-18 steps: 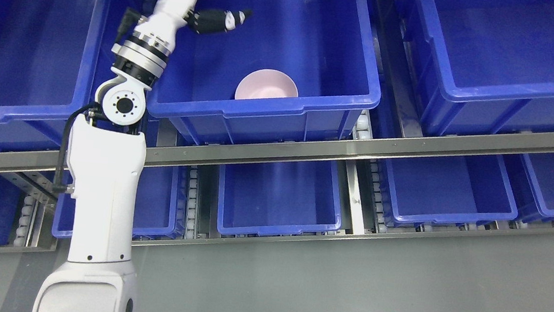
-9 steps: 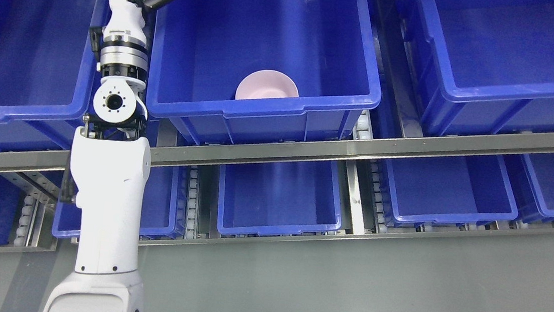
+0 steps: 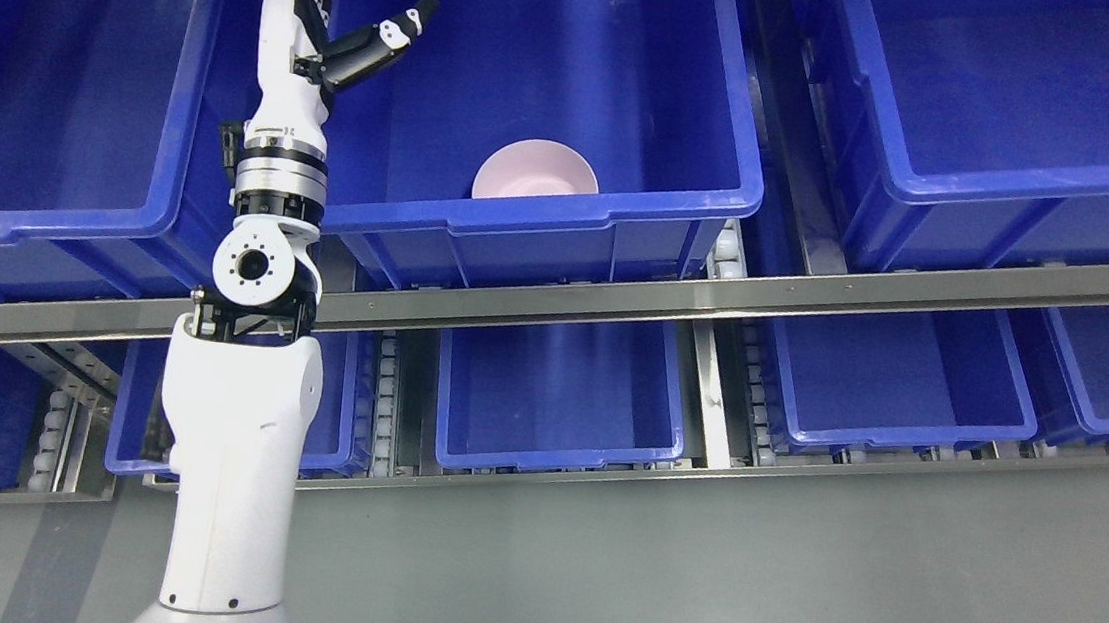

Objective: Stack pink IKEA bowls on left shelf middle

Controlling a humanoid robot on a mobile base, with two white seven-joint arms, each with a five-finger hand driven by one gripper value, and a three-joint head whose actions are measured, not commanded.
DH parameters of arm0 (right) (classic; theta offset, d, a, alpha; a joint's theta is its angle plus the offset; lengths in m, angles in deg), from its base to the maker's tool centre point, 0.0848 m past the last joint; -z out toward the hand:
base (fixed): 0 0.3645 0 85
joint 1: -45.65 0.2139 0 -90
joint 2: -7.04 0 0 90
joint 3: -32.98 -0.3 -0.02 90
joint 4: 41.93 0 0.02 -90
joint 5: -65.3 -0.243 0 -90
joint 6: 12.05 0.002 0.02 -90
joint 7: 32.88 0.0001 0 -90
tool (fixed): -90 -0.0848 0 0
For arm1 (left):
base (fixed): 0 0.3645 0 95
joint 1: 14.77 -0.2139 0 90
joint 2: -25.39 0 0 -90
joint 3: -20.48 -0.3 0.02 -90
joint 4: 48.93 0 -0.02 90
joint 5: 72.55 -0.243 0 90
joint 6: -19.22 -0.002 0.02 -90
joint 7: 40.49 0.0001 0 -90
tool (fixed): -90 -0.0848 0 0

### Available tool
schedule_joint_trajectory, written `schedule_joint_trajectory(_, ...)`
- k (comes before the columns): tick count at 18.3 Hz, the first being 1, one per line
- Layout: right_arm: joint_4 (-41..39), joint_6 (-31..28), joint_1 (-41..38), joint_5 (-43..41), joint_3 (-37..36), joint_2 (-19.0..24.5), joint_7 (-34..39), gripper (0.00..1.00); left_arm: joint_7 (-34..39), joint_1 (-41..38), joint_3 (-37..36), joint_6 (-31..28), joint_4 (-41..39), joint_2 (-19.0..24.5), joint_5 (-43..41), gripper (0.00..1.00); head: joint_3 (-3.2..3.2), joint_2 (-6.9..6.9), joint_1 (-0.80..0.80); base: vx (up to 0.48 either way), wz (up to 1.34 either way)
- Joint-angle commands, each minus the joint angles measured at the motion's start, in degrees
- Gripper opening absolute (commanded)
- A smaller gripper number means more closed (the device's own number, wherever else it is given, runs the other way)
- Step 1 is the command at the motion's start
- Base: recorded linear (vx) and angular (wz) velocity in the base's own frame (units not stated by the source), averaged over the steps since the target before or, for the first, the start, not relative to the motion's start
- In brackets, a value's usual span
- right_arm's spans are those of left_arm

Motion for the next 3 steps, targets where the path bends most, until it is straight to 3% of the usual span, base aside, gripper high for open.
schedule_joint_trajectory(1, 0.00, 0.03, 0.01, 0.44, -0.62, -1.00, -0.04, 1.00, -0.06, -2.12, -1.86, -0.22, -6.01, 0.61, 0.69, 0.95, 0.00, 0.00, 0.00, 0.000, 0.00)
schedule_joint_trajectory(3, -0.08, 0.03, 0.01, 0.44, -0.62, -1.00, -0.04, 1.00, -0.06, -1.94, -1.86, -0.22, -6.19, 0.61, 0.69, 0.95, 0.00, 0.00, 0.00, 0.001, -0.01)
